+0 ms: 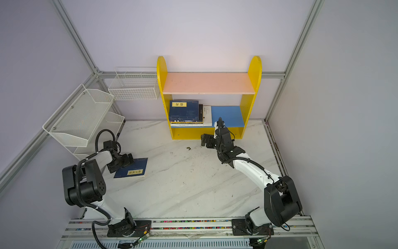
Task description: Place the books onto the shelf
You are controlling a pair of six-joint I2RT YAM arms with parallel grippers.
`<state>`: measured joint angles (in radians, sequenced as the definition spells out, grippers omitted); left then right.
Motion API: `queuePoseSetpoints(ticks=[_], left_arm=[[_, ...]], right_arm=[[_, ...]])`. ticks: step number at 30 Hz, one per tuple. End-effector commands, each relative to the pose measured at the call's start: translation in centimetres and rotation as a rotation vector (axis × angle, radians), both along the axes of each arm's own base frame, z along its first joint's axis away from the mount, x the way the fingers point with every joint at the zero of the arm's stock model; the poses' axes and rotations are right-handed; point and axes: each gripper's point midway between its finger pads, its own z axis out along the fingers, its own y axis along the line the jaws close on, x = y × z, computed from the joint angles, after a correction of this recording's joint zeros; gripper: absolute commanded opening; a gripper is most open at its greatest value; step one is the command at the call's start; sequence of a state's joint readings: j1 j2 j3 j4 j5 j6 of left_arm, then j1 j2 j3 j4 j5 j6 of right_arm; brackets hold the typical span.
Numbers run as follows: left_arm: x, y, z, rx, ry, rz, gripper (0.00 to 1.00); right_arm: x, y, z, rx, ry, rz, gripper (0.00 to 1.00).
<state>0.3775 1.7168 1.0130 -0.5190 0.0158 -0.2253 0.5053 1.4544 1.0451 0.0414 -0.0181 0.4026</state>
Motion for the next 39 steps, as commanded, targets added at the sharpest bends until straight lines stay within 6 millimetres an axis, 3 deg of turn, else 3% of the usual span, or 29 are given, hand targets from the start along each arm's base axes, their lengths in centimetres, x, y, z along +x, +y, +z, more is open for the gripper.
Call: queuePoseSetpoints(ticks=[1,3,5,8,14,18,26,31,39], left_arm=[[-2.9,-3.6,-4.0,-0.377,0.070,0.222,1.00],[-2.8,-4.9,-4.0,-0.432,0.062,0.212,1.00],[-3.3,-4.9,-4.1,-0.410,0.070,0.225,1.00],[-4.2,-1.8,-4.0,-0.222,0.107,0.267,1.00],[-4.6,5.0,-0.6,0.143,0.165,0.338,1.00],[-4.3,7.3,0.0,0.268,0.199,0.288,1.00],[-4.0,5.2,-3.4,0.102,0.222,0.160,1.00],[-4.5,6.9,-3.2,0.139,0.257,0.116,1.00],[-4.4,5.9,-3.8,0.064,0.234,0.080,1.00]], right_arm=[[0.6,0.7,0.7,0.014,-0.026,0.010,0.97],[0.6,0.8,0.5,0.016,-0.024,0.016,0.97],[0.6,1.0,0.3,0.016,-0.021,0.023,0.97],[0.5,1.1,0.0,0.014,-0.013,0.031,0.97],[0.6,1.2,0.0,-0.013,-0.013,0.045,0.97],[0.4,0.7,0.2,-0.023,-0.023,0.032,0.97],[0.2,0.1,0.1,-0.039,-0.020,0.009,0.97],[0.2,0.0,0.4,-0.044,-0.025,0.007,0.97],[0.1,-0.1,0.1,-0.057,-0.020,0.008,0.97]])
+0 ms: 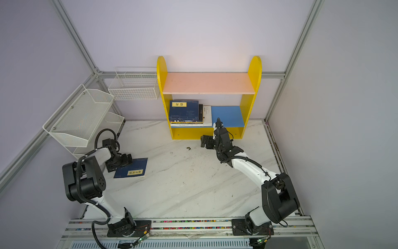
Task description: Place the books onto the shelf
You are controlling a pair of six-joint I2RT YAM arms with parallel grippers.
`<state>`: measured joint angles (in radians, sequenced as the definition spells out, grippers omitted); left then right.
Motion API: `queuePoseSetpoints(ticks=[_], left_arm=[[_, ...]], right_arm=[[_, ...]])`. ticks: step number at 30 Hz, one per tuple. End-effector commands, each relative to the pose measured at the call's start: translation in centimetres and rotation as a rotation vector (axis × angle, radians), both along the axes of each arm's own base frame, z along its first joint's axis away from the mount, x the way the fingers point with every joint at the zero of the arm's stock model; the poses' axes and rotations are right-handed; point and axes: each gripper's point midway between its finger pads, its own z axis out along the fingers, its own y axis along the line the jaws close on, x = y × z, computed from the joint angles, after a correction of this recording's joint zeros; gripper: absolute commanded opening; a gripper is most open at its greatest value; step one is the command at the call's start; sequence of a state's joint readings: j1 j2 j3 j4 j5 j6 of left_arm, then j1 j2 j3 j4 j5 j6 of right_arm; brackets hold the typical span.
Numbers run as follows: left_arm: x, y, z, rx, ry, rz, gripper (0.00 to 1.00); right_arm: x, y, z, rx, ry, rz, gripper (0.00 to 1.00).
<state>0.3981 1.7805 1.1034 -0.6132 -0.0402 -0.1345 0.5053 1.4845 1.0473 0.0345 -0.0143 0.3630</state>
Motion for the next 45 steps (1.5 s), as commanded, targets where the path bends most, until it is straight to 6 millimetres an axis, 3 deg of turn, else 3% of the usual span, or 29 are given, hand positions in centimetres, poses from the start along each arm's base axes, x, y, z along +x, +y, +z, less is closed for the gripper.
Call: queuePoseSetpoints(ticks=[1,6,11,15,19,22,29,33,35,38,45], left_arm=[[-3.8,3.4,-3.8,-0.018,0.124,0.112,1.00],[-4.1,2.0,-3.2,-0.086,0.151,0.084,1.00],[-2.6,-1.9,-2.0,-0.261,0.053,0.086,1.00],[-2.2,-4.9,-1.0,-0.288,0.034,0.084,1.00],[-1.0,-9.3,-0.4,-0.315,0.008,0.014,1.00],[0.2,-13.0,-0.5,-0.297,0.015,-0.061,1.00],[3.3,-25.2,-0.2,-0.309,0.000,-0.255,1.00],[3.5,-32.4,0.2,-0.386,-0.017,-0.331,1.00],[3.4,-34.7,0.7,-0.400,-0.035,-0.362,1.00],[3.5,-36.0,2.2,-0.416,-0.078,-0.380,1.00],[6.7,-34.8,5.5,-0.297,-0.212,-0.474,1.00]], right_arm=[[-0.1,-0.2,1.5,-0.008,-0.034,-0.008,0.97],[0.0,-0.1,1.3,-0.005,-0.038,-0.004,0.97],[0.2,0.1,1.2,-0.005,-0.038,0.001,0.97],[0.1,0.2,1.2,0.006,-0.043,0.003,0.97],[-0.1,0.4,0.7,0.024,-0.029,0.014,0.97],[-0.2,1.0,0.1,0.056,-0.010,0.029,0.97],[-0.1,2.0,-1.8,0.114,0.051,0.034,0.97],[-0.1,2.7,-4.1,0.125,0.120,0.038,0.97],[-0.1,2.8,-5.3,0.121,0.154,0.031,0.97],[0.1,2.9,-7.5,0.098,0.212,0.023,0.97],[0.1,3.6,-11.6,0.042,0.340,0.039,0.97]])
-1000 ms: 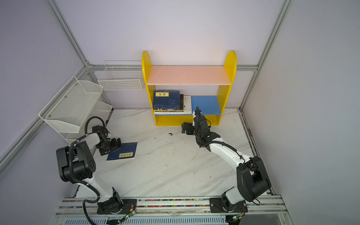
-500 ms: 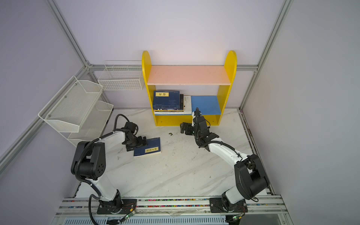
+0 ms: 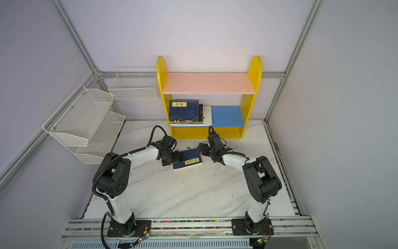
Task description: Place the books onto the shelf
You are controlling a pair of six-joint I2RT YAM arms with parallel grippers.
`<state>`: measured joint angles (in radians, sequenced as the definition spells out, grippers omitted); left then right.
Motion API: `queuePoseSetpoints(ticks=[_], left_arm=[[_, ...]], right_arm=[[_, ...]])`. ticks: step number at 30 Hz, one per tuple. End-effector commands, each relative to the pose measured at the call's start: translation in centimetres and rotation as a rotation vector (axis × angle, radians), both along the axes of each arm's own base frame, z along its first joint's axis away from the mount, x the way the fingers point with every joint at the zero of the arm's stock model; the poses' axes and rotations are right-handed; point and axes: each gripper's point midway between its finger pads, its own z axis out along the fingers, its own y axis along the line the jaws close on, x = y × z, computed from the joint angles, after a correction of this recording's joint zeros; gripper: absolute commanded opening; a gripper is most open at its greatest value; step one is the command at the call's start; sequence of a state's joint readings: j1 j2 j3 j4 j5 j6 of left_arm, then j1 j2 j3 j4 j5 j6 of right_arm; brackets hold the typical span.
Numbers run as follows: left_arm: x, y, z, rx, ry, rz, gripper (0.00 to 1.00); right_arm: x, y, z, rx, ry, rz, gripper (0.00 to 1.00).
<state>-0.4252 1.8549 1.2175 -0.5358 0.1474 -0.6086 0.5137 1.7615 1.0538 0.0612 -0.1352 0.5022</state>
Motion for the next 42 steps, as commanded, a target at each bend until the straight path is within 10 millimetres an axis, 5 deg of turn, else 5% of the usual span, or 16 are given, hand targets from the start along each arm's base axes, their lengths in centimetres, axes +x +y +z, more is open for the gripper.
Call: queuePoseSetpoints(ticks=[1,11,17,31,37,42], left_arm=[[4.0,-0.2,4.1,0.018,-0.150,-0.040,1.00],[10.4,-0.6,4.2,0.083,-0.252,-0.078,1.00],[11.9,-0.2,3.5,0.120,-0.267,-0.088,1.00],[7.5,-2.0,0.7,0.010,-0.152,-0.113,1.00],[5.0,-3.2,-0.2,-0.028,-0.105,-0.124,0.99],[1.1,-4.1,0.1,-0.124,-0.075,-0.116,0.99]], right_arm=[[-0.2,0.9,-0.4,0.006,0.053,0.020,0.97],[-4.2,0.9,-3.2,0.057,0.225,0.038,0.97],[-6.8,0.6,-2.8,0.100,0.301,0.024,0.97],[-12.0,3.4,-2.7,0.341,0.414,-0.034,0.97],[-10.9,4.8,-2.8,0.416,0.373,-0.024,0.97],[-8.5,4.1,-2.7,0.382,0.313,-0.074,0.97]])
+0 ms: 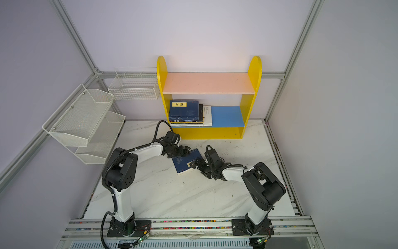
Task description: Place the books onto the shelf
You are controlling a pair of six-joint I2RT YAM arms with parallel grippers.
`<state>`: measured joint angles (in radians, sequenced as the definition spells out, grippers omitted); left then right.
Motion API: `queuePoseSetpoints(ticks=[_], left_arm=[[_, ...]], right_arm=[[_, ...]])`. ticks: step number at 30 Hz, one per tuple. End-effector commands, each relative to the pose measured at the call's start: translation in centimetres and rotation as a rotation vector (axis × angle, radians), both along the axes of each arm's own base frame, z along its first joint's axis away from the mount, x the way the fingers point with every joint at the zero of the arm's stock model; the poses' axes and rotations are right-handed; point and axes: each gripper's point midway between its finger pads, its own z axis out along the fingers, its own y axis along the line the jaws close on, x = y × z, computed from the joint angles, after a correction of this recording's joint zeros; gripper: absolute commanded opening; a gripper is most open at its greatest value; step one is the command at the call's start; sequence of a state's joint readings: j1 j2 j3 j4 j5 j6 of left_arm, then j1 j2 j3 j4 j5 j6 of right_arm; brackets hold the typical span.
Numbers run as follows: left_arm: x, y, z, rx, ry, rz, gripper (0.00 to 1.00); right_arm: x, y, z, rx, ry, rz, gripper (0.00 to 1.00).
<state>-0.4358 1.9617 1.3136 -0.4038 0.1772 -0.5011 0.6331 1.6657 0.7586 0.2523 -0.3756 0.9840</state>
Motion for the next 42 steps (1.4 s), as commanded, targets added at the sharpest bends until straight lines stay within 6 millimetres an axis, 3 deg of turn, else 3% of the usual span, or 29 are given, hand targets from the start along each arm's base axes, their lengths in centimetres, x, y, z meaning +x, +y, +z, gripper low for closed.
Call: queuePoseSetpoints(ticks=[1,7,10,14,17,21,26,36,42], left_arm=[[-4.1,-1.6,0.2,-0.104,0.068,-0.018,0.99],[-10.4,-9.3,3.7,-0.284,0.026,-0.250,0.97],[-10.4,-11.1,6.4,-0.332,-0.013,-0.304,0.97],[-9.2,-10.9,8.3,-0.328,-0.063,-0.261,0.97],[-8.8,-9.7,7.6,-0.276,-0.041,-0.188,0.97],[-8.9,-8.9,6.5,-0.294,0.008,-0.067,0.97],[-9.1,-8.8,5.3,-0.406,0.099,0.108,0.94],[-9.2,-8.3,1.6,-0.466,0.224,0.311,0.88],[-9.0,-8.0,0.1,-0.430,0.235,0.339,0.87]], right_arm=[[2.6,-0.7,0.8,-0.004,-0.053,-0.077,0.97],[7.6,-4.5,1.9,-0.016,-0.116,-0.172,0.97],[9.8,-4.2,2.3,-0.006,-0.144,-0.129,0.97],[11.6,-2.7,1.5,-0.056,-0.136,-0.046,0.97],[12.0,-3.6,1.8,-0.133,-0.158,-0.047,0.97],[11.4,-5.8,2.3,-0.306,-0.208,-0.010,0.97],[9.5,-9.3,0.8,-0.537,-0.208,0.070,0.93],[6.0,-9.7,-1.4,-0.503,-0.173,0.125,0.59],[4.5,-10.0,-3.3,-0.492,-0.140,0.126,0.46]])
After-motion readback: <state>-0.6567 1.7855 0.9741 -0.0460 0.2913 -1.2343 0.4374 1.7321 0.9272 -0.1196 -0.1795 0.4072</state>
